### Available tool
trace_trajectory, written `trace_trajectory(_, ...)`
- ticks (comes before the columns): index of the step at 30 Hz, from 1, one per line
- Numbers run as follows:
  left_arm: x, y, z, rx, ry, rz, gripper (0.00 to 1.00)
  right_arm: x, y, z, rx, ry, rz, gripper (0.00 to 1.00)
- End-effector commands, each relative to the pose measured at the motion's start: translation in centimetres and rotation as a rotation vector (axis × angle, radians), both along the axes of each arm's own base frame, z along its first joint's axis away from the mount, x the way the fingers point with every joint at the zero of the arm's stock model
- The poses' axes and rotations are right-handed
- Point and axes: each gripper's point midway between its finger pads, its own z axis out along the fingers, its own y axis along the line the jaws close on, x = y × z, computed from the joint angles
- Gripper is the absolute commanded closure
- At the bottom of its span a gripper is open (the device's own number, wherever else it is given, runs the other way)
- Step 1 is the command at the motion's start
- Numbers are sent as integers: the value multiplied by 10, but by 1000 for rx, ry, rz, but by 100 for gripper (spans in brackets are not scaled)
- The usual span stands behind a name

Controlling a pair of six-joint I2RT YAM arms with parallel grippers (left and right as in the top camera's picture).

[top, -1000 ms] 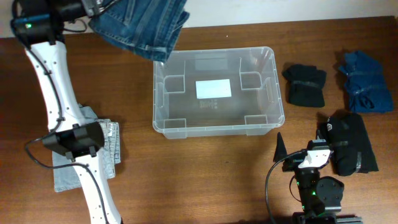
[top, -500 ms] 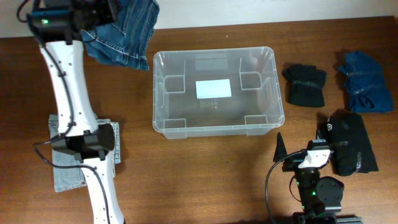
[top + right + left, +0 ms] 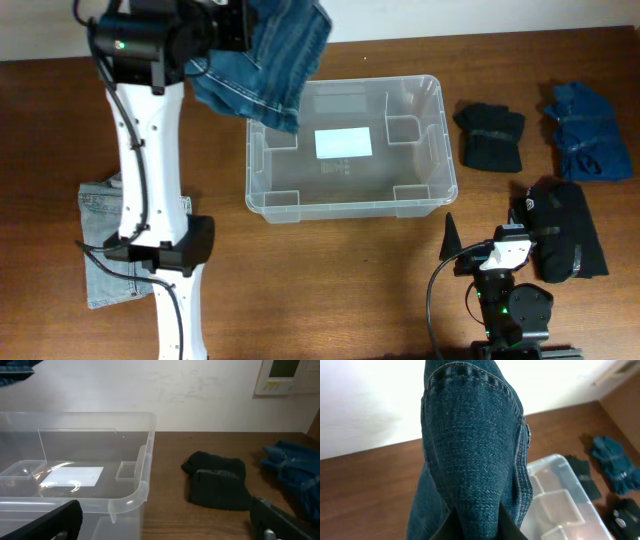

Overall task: Pack container
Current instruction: 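Carry the dark-blue jeans over the clear bin with the left gripper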

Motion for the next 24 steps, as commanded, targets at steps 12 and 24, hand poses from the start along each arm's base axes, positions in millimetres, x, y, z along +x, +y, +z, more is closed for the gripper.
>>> trace_trajectory(12,-58,-68,27,138,-84,-45,99,0,-2,-2,-3,3,-8,2)
trace_trajectory(24,-59,-78,-17,-162,272,363,99,0,-2,-2,-3,3,-8,2)
